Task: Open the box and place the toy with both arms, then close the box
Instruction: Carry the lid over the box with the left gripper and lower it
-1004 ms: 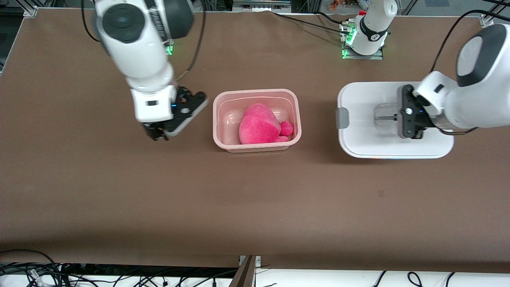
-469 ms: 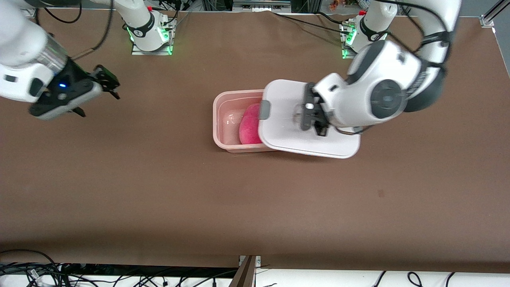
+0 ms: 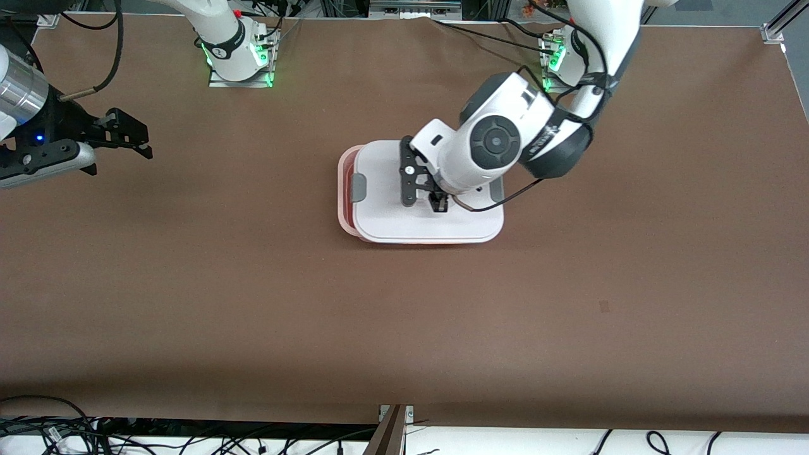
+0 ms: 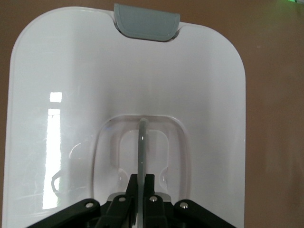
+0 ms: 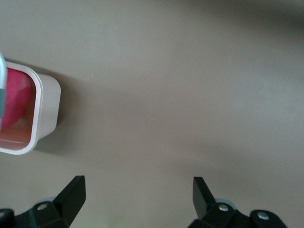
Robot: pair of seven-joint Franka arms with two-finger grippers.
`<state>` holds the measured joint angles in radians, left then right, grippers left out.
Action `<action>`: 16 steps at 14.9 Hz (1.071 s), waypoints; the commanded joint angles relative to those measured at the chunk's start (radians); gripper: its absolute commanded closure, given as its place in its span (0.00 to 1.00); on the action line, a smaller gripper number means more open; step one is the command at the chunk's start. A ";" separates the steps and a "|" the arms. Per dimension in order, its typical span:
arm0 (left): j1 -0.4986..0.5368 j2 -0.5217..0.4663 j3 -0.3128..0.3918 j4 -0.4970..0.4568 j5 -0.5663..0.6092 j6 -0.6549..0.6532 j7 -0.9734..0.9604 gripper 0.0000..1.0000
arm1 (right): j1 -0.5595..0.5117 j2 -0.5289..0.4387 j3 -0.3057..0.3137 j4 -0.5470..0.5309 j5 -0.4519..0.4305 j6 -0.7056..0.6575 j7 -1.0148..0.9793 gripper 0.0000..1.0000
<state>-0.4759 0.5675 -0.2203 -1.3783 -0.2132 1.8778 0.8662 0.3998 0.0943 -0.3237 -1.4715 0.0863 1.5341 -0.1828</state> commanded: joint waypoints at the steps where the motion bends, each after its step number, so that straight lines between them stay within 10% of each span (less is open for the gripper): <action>1: -0.059 0.021 0.015 -0.007 0.000 0.058 -0.104 1.00 | -0.223 -0.074 0.206 -0.068 0.009 -0.009 0.049 0.00; 3: -0.070 0.031 0.015 -0.016 0.021 0.063 -0.136 1.00 | -0.323 -0.120 0.299 -0.128 0.004 -0.002 0.052 0.00; 16: -0.104 0.049 0.015 -0.036 0.066 0.083 -0.154 1.00 | -0.328 -0.110 0.298 -0.098 -0.048 -0.011 0.114 0.00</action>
<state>-0.5621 0.6171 -0.2129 -1.4036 -0.1686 1.9386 0.7296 0.0920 -0.0128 -0.0411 -1.5733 0.0532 1.5269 -0.0825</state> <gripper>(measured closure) 0.930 0.000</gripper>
